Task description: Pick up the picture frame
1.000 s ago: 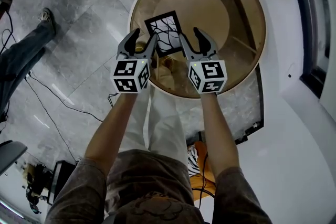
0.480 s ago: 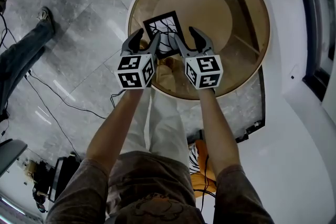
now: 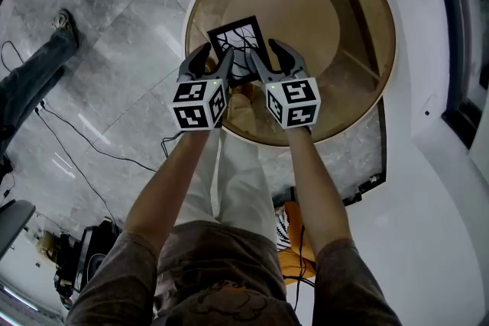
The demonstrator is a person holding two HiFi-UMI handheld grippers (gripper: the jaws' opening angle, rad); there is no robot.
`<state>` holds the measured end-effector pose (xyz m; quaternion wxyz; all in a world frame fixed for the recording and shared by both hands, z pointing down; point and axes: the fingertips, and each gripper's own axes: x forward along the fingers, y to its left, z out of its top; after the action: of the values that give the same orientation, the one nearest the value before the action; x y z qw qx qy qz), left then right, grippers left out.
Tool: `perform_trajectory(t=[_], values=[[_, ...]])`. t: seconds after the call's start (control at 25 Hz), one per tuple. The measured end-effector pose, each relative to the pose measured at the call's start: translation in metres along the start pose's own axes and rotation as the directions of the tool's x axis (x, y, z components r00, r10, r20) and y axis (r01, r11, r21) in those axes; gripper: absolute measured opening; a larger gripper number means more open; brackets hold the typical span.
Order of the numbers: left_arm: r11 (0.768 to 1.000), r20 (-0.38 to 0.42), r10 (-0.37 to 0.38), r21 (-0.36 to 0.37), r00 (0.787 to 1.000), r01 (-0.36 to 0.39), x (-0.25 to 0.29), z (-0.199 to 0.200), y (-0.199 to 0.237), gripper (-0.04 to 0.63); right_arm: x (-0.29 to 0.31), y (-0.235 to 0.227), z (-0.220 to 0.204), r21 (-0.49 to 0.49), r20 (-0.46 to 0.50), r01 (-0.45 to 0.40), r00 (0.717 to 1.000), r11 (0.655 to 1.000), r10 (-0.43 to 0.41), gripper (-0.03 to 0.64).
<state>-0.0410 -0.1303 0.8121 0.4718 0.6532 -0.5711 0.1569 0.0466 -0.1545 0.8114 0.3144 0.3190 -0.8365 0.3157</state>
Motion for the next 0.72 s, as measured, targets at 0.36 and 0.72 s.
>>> perform_trajectory(t=[0.36, 0.72], values=[[1.000, -0.026, -0.002, 0.017, 1.000, 0.002, 0.0011, -0.0039, -0.0004, 0.182, 0.0016, -0.0011, -0.0003, -0.009, -0.012, 0.005, 1.000, 1.000, -0.005, 0.170], [1.000, -0.023, -0.007, -0.015, 1.000, 0.007, 0.0001, -0.0032, 0.0050, 0.118, 0.0028, 0.0061, -0.0017, -0.015, -0.022, 0.003, 1.000, 1.000, -0.003, 0.164]])
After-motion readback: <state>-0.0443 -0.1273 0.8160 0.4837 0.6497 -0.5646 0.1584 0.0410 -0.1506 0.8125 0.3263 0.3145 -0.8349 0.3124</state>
